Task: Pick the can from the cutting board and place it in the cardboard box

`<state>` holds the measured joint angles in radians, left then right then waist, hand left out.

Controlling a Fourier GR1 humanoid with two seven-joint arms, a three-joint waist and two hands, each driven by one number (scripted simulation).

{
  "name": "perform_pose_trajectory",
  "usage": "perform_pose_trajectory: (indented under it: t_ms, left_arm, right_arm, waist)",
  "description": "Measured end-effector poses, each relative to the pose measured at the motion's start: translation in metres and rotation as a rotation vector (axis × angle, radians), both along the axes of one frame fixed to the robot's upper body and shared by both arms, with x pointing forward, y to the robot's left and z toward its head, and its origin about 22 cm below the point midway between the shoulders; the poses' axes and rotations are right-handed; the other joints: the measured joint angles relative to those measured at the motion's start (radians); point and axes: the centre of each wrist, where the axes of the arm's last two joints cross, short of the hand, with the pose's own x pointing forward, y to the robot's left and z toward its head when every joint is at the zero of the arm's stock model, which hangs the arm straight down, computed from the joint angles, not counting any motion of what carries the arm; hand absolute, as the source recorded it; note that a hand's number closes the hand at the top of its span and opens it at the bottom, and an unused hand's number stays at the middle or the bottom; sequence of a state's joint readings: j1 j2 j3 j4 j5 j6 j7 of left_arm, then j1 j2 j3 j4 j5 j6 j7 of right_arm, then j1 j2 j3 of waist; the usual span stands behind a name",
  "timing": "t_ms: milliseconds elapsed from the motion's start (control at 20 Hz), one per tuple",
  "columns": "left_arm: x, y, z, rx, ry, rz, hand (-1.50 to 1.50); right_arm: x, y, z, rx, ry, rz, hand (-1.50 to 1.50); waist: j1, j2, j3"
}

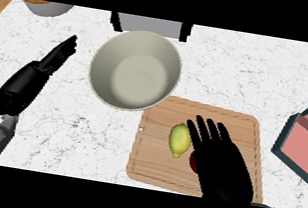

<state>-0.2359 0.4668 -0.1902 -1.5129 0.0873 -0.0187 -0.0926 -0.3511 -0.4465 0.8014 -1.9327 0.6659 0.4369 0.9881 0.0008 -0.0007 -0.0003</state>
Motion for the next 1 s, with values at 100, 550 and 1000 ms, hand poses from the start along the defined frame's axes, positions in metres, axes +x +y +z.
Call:
perform_pose_trajectory:
  t_ms: [100, 550, 1000]
  left_arm:
    - [0.001, -0.002, 0.001, -0.002, 0.004, -0.001, 0.00]
    - [0.003, -0.005, 0.000, -0.007, -0.002, -0.001, 0.00]
    - [-0.001, 0.000, -0.004, -0.011, 0.005, -0.004, 0.00]
  right_arm:
    - [0.003, 0.002, -0.004, 0.004, 0.003, -0.005, -1.50]
    - [0.009, -0.002, -0.032, -0.041, 0.036, -0.047, -1.50]
    - [0.020, -0.016, -0.051, -0.066, 0.052, -0.098, -1.50]
  waist:
    - [0.000, 0.000, 0.000]
    - [0.000, 0.000, 0.000]
    - [-0.001, 0.000, 0.000]
